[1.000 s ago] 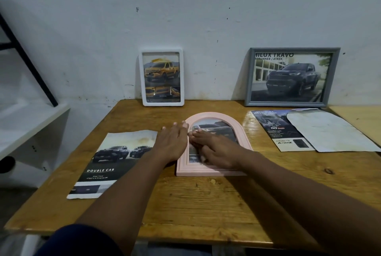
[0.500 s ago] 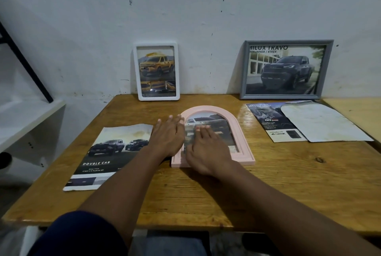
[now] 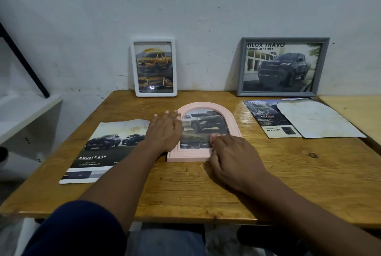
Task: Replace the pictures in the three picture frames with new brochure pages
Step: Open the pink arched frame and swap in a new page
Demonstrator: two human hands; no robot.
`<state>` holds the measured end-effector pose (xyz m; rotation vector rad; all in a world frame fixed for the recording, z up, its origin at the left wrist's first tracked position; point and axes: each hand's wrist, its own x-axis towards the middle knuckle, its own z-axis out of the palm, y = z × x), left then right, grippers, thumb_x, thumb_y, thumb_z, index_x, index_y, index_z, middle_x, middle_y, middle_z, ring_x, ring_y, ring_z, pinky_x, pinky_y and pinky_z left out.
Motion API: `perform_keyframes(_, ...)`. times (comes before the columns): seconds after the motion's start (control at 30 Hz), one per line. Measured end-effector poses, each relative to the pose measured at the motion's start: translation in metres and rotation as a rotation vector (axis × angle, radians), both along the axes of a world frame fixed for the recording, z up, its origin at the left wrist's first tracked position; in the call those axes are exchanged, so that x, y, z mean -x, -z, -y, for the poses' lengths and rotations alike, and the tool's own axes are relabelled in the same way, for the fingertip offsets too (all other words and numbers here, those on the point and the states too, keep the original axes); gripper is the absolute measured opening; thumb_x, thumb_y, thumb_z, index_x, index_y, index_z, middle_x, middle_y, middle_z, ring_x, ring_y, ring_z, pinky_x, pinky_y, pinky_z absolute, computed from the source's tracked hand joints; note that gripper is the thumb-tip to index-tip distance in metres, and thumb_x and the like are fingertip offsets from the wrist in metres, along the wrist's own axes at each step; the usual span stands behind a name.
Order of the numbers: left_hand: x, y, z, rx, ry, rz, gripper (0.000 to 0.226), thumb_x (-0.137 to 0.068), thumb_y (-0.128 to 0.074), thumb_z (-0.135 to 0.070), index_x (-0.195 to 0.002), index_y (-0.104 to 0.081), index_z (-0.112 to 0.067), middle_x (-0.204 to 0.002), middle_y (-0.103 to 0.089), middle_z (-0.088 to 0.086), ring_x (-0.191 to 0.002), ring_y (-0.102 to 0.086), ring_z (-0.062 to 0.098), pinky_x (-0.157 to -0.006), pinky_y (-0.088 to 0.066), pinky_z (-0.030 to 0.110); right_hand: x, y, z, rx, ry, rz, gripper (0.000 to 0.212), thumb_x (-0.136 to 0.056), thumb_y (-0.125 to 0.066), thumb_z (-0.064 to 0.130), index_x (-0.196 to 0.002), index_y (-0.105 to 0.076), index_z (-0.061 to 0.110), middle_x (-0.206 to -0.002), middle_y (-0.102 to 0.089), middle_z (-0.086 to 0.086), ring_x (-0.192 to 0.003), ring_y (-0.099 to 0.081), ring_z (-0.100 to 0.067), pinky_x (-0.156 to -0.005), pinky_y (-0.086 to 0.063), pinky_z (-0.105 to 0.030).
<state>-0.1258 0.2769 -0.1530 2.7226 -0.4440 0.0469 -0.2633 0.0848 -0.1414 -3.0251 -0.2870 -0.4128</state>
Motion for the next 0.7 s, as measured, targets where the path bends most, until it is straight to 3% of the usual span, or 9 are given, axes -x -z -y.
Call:
perform_keyframes(0.17, 0.002, -0.003, 0.001, -0.027, 0.006, 0.021, 0.058, -0.108, -0.009, -0.039, -0.160, -0.024, -0.017, -0.166, -0.024, 0.004, -0.155, -0.011, 0.018, -0.124, 0.003, 0.041, -0.001, 0.008, -0.055, -0.075, 0.246, -0.022, 0.052, -0.094, -0.025, 0.037, -0.123, -0.055, 0.007, -0.113, -0.063, -0.014, -0.102, -0.054, -0.029, -0.096, -0.042, -0.046)
perform_keyframes(0.37, -0.001, -0.001, -0.001, -0.041, 0.018, 0.023, 0.058, -0.108, -0.008, -0.037, -0.160, -0.024, -0.017, -0.166, -0.025, 0.004, -0.155, -0.012, 0.019, -0.124, 0.002, 0.042, -0.008, 0.006, -0.068, -0.283, -0.083, 0.044, 0.050, -0.090, -0.027, 0.039, -0.112, -0.066, 0.017, -0.111, -0.068, -0.002, -0.101, -0.057, -0.017, -0.096, -0.045, -0.040)
perform_keyframes(0.43, 0.000, -0.001, -0.001, -0.041, 0.020, 0.024, 0.058, -0.108, -0.008, -0.037, -0.160, -0.023, -0.017, -0.166, -0.024, 0.004, -0.155, -0.012, 0.019, -0.124, 0.002, 0.042, -0.010, 0.004, -0.050, -0.330, -0.210, -0.004, 0.045, -0.091, -0.035, 0.035, -0.121, -0.066, 0.020, -0.119, -0.067, 0.003, -0.107, -0.057, -0.012, -0.097, -0.046, -0.037)
perform_keyframes(0.53, 0.001, -0.002, -0.001, -0.047, 0.017, 0.020, 0.058, -0.108, -0.009, -0.038, -0.160, -0.023, -0.018, -0.167, -0.023, 0.004, -0.155, -0.011, 0.018, -0.124, 0.002, 0.041, -0.006, 0.000, -0.018, -0.274, -0.347, -0.046, 0.047, -0.094, -0.038, 0.031, -0.135, -0.059, 0.020, -0.131, -0.064, 0.003, -0.116, -0.056, -0.011, -0.102, -0.045, -0.033)
perform_keyframes(0.7, 0.001, -0.003, -0.001, -0.073, 0.009, 0.015, 0.059, -0.108, -0.008, -0.040, -0.161, -0.022, -0.019, -0.167, -0.023, 0.004, -0.155, -0.011, 0.018, -0.125, 0.002, 0.042, 0.005, 0.001, 0.034, -0.082, -0.309, -0.002, 0.051, -0.094, -0.035, 0.033, -0.139, -0.055, 0.021, -0.134, -0.060, 0.003, -0.122, -0.052, -0.012, -0.104, -0.043, -0.033)
